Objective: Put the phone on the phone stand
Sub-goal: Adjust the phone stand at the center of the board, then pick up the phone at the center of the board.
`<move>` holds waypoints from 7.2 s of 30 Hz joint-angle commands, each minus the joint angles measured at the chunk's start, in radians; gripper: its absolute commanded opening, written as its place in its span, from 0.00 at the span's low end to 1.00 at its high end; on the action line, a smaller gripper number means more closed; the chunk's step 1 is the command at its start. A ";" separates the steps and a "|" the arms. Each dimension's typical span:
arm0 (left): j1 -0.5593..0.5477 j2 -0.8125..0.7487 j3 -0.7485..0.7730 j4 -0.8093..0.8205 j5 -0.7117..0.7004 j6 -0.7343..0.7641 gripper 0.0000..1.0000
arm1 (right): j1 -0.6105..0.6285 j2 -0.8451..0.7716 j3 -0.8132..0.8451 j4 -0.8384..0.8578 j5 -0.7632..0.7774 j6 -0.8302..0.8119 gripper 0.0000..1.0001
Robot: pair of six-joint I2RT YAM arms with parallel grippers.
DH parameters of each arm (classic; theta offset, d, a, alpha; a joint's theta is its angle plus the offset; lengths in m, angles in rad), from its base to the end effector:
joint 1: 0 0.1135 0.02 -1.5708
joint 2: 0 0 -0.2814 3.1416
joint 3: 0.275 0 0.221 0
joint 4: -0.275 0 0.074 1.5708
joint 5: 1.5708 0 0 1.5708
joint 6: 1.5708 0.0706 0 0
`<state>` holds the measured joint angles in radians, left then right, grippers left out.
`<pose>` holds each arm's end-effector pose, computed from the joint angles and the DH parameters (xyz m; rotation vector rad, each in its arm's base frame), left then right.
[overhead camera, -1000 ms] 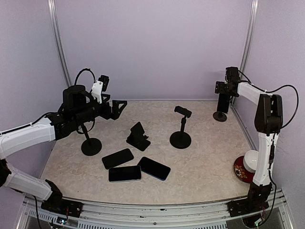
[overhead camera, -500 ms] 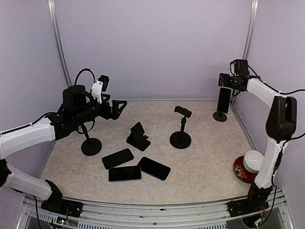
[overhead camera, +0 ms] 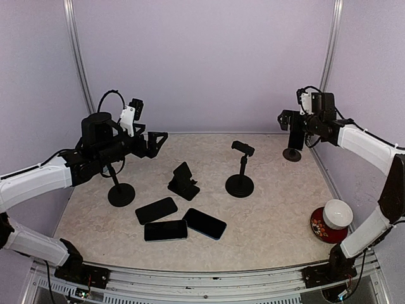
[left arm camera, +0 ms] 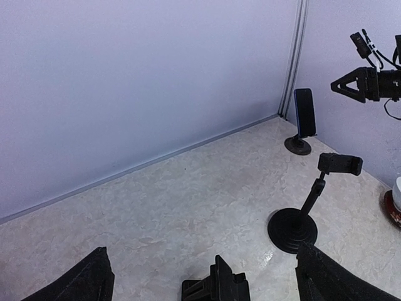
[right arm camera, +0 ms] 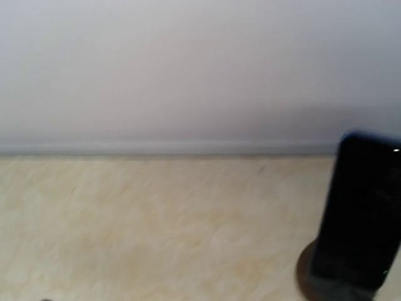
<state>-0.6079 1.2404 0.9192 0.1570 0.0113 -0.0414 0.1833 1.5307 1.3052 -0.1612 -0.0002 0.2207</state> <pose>0.2393 -0.1675 0.3458 0.4999 1.6873 -0.4854 0.3573 0.0662 0.3511 0.0367 1.9666 0.2656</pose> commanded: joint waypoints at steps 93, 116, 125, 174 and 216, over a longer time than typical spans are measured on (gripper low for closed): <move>-0.386 0.066 -0.187 -0.147 -0.448 -0.386 0.99 | 0.447 -0.194 -0.174 -0.197 0.455 -0.128 1.00; -0.374 -0.052 -0.283 -0.133 -0.505 -0.459 0.99 | 0.676 -0.307 -0.204 -0.075 -0.010 -0.265 1.00; -0.359 -0.146 -0.334 -0.147 -0.562 -0.474 0.99 | 0.798 -0.089 -0.289 0.082 -0.235 -0.392 1.00; -0.319 -0.312 -0.443 -0.171 -0.541 -0.499 0.99 | 0.875 0.595 -0.115 0.343 -0.423 -0.617 1.00; -0.285 -0.330 -0.446 -0.177 -0.491 -0.484 0.99 | 0.907 0.393 -0.174 0.315 -0.335 -0.690 0.55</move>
<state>-0.9016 0.9295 0.4801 -0.0093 -0.4995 -0.5411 1.0729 2.0430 1.1629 0.1169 -0.3641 -0.4385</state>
